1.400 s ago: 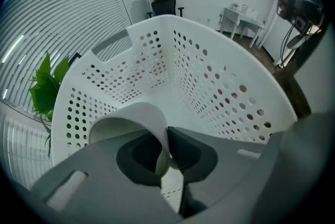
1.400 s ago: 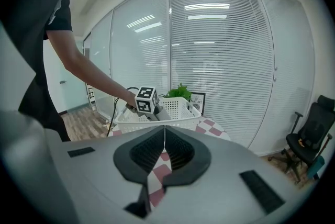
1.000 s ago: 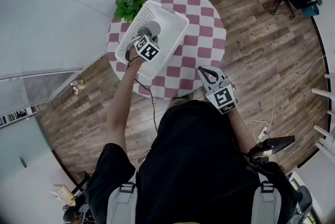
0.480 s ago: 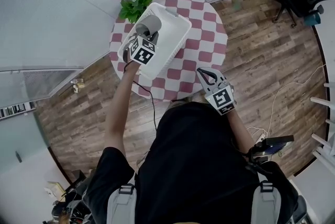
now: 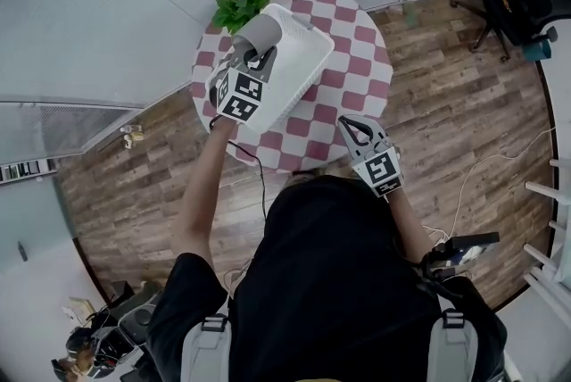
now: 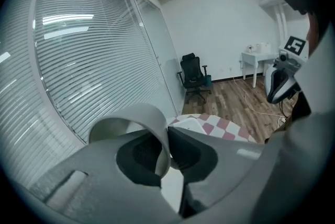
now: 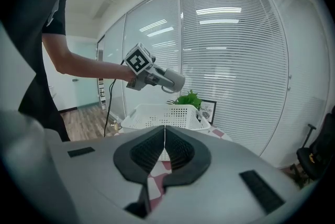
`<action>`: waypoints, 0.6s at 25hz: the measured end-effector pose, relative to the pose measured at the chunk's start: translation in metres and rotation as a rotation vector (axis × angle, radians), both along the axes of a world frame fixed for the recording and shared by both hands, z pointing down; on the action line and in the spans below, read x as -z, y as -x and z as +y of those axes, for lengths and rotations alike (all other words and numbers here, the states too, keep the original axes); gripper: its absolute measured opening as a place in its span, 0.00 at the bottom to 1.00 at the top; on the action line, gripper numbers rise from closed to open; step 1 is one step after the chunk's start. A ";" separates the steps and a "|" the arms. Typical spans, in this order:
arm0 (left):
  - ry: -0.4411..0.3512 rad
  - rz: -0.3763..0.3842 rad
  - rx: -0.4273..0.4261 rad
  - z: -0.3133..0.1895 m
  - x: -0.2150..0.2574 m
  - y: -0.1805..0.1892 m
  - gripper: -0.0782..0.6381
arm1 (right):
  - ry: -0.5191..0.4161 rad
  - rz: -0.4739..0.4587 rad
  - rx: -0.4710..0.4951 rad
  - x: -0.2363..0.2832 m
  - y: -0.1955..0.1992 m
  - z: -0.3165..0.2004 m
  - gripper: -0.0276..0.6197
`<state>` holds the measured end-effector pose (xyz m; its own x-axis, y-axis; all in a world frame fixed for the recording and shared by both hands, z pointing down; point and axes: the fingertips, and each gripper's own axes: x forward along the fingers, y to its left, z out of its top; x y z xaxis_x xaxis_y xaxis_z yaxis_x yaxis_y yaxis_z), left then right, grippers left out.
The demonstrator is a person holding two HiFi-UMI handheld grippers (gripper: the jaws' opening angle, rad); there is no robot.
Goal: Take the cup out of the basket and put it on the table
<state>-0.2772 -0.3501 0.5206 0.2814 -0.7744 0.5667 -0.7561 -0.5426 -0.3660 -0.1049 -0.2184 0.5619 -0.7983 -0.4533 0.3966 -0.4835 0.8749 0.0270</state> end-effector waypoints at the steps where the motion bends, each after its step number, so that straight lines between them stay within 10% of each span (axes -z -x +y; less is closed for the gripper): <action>1: -0.011 0.002 0.001 0.001 0.005 0.000 0.16 | -0.002 0.000 0.004 0.001 0.000 0.000 0.06; 15: -0.217 0.114 0.062 0.032 0.063 0.009 0.16 | -0.046 -0.016 0.041 0.017 0.013 -0.010 0.06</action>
